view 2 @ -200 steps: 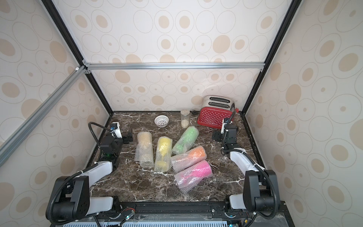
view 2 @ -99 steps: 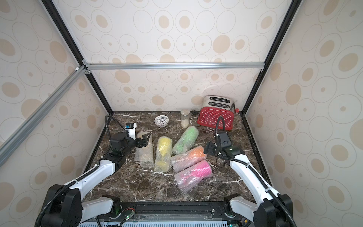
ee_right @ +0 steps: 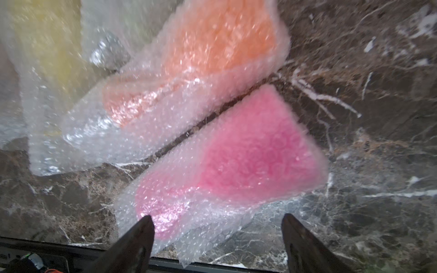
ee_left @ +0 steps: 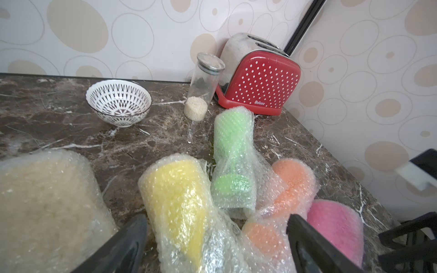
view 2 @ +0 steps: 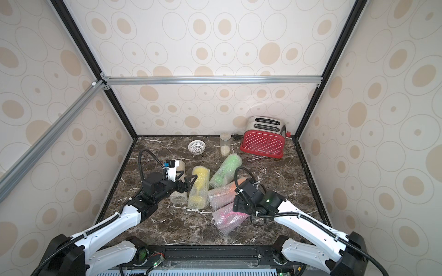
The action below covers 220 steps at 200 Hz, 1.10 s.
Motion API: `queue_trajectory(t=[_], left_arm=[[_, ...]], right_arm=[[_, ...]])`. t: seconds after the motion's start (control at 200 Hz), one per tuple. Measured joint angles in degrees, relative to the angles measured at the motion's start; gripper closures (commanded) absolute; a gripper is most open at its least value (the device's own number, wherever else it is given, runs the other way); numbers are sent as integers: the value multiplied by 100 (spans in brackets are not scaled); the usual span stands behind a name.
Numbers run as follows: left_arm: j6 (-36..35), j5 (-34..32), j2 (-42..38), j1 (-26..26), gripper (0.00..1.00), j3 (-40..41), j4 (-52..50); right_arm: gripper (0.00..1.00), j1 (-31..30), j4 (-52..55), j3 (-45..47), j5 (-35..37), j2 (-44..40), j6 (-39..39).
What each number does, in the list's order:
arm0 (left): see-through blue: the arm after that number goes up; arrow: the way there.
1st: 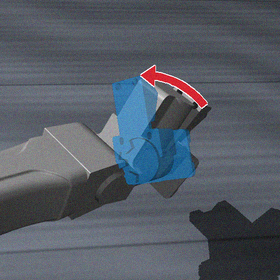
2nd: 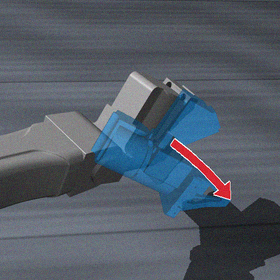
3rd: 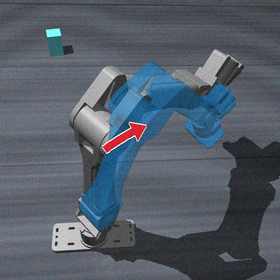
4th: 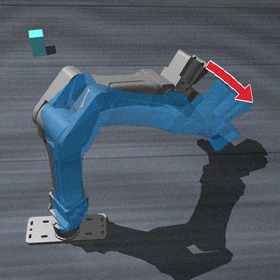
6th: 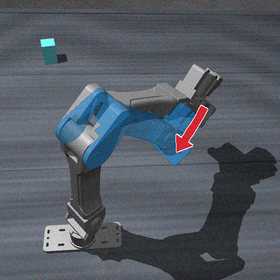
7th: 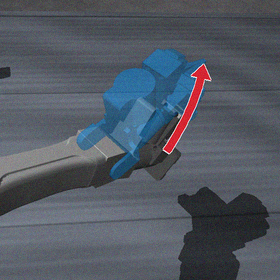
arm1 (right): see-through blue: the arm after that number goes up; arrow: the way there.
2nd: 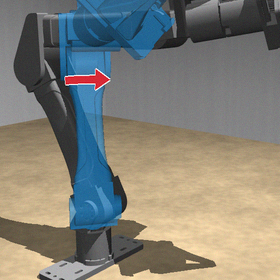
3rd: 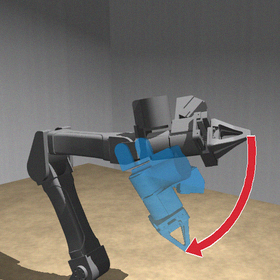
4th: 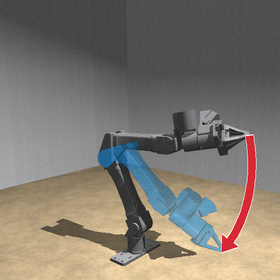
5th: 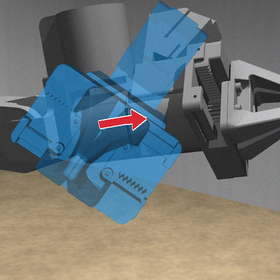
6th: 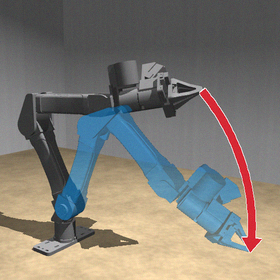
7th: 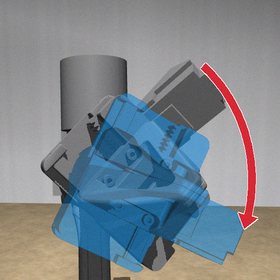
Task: Unpack wine glasses from bubble wrap
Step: Unwrap the bubble wrap at the center of the board.
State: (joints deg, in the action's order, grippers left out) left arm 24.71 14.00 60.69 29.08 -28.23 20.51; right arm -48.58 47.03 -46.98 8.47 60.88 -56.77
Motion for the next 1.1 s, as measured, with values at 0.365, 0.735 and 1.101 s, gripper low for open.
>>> queue_trajectory(t=[0.365, 0.735, 1.101], left_arm=[[393, 177, 44, 332, 6, 251, 225], [570, 533, 654, 699, 6, 192, 442], [74, 643, 1543, 1491, 15, -787, 155]], right_arm=[[21, -221, -334, 81, 251, 673, -363], [21, 640, -92, 256, 391, 634, 61], [17, 1121, 116, -411, 308, 1405, 1589]])
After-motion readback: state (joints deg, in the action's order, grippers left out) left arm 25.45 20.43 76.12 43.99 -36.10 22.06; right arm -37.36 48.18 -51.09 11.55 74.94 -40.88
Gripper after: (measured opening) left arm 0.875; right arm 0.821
